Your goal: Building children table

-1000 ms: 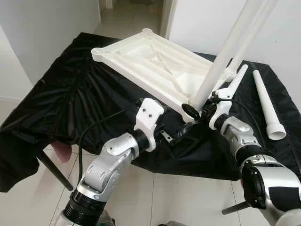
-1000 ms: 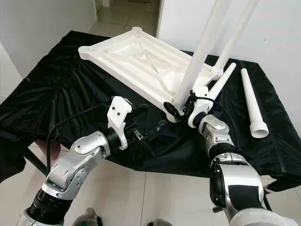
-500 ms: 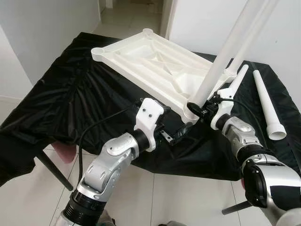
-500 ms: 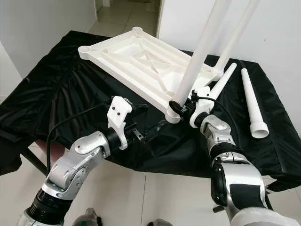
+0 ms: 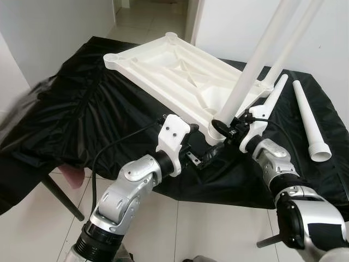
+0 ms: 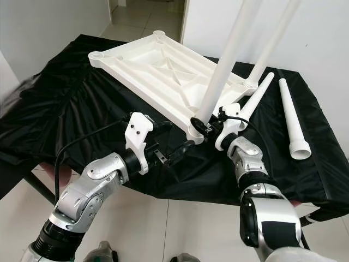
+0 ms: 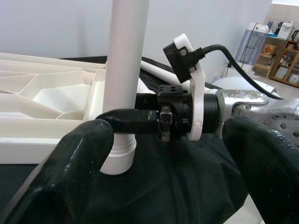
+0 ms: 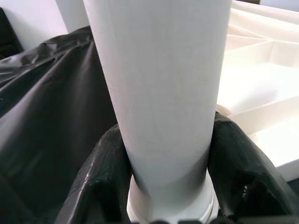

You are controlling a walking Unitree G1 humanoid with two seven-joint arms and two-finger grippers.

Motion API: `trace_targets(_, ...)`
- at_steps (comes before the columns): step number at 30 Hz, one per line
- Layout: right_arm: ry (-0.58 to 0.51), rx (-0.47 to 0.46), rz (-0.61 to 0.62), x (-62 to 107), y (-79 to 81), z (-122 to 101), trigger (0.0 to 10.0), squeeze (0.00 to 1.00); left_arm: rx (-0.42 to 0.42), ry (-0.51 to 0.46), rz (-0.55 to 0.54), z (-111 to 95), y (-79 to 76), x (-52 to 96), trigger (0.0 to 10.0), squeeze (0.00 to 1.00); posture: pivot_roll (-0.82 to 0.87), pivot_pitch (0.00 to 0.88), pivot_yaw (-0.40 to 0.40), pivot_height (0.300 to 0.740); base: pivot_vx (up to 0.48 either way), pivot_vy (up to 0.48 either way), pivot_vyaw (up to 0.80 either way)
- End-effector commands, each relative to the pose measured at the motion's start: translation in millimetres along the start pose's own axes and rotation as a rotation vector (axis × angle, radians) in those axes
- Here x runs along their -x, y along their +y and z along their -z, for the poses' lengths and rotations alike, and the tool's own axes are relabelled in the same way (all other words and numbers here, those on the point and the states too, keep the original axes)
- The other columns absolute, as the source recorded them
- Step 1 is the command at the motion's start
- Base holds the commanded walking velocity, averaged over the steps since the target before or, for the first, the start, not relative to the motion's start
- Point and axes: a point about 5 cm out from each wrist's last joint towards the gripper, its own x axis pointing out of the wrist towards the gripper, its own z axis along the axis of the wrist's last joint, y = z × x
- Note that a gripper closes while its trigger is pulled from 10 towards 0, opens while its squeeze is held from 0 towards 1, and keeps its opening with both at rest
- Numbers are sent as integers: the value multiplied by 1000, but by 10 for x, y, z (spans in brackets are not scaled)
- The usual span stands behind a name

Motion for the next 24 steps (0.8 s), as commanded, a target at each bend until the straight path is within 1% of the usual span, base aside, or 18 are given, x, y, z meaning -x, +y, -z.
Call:
trace_targets(1,-13,-21,-18,-14,35,6,0,0,-6,4,-6,-3,-19,-3,10000,0,114,19,-77,740,0,0,0)
trace_targets(5,-29,-18,-49,19,66,6,0,0,-4,6,-3,0,-23,1,10000,0,109,24,-72,740,0,0,0)
trace_targets(7,-48,-18,-88,69,89,-8,0,0,0,9,1,6,-29,3,10000,0,108,24,-70,740,0,0,0)
trace_targets(11,-70,-19,-120,131,94,-49,0,0,0,10,2,6,-28,3,10000,0,105,25,-68,740,0,0,0)
trace_targets(16,-63,-7,-2,226,-78,-86,0,0,2,12,8,8,-29,2,10000,0,102,24,-65,740,0,0,0)
trace_targets(19,-57,-10,28,244,-93,-74,0,0,3,12,11,11,-32,3,10000,0,100,21,-63,740,0,0,0)
trace_targets(24,-24,-3,123,287,-136,2,0,0,2,14,15,12,-34,-1,10000,0,99,19,-62,740,0,0,0)
